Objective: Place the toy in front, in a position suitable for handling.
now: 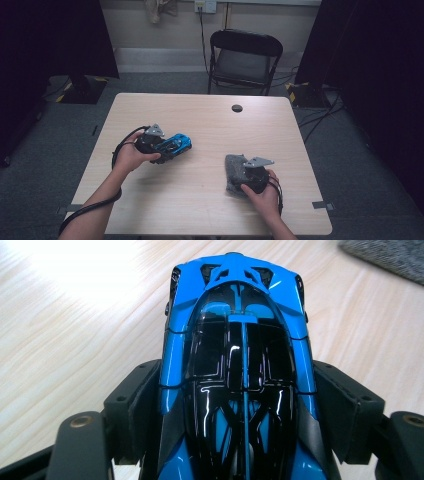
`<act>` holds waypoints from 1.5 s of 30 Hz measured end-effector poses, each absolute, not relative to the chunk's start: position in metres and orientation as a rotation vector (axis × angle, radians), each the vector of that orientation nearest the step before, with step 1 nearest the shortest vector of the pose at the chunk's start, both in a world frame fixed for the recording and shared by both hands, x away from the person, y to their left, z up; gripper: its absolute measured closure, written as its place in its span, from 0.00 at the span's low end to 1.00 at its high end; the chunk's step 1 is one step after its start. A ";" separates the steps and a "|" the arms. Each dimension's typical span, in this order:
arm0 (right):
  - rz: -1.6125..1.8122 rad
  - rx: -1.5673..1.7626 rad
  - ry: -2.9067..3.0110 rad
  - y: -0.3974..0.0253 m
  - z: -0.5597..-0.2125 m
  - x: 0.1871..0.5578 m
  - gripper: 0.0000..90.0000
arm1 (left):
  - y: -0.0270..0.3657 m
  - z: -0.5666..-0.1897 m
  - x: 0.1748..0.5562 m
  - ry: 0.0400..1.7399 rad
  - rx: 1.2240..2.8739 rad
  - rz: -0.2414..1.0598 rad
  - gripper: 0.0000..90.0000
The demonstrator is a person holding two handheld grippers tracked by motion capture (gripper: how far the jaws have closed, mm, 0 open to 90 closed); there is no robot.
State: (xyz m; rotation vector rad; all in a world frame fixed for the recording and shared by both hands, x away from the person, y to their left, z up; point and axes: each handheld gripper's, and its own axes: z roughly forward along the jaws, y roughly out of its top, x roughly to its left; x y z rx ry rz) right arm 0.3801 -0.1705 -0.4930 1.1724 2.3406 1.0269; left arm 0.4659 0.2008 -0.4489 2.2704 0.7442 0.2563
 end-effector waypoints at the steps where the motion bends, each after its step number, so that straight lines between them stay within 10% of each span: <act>1: 1.019 1.170 2.343 -0.170 -0.493 0.380 0.30 | 0.198 -0.449 0.465 0.734 2.274 0.255 0.29; 13: 0.951 1.148 2.383 -0.175 -0.485 0.380 0.73 | 0.170 -0.448 0.456 0.666 2.259 0.221 0.29; 45: 0.958 1.165 2.392 -0.235 -0.482 0.373 0.72 | 0.094 -0.484 0.443 0.517 2.322 0.172 0.31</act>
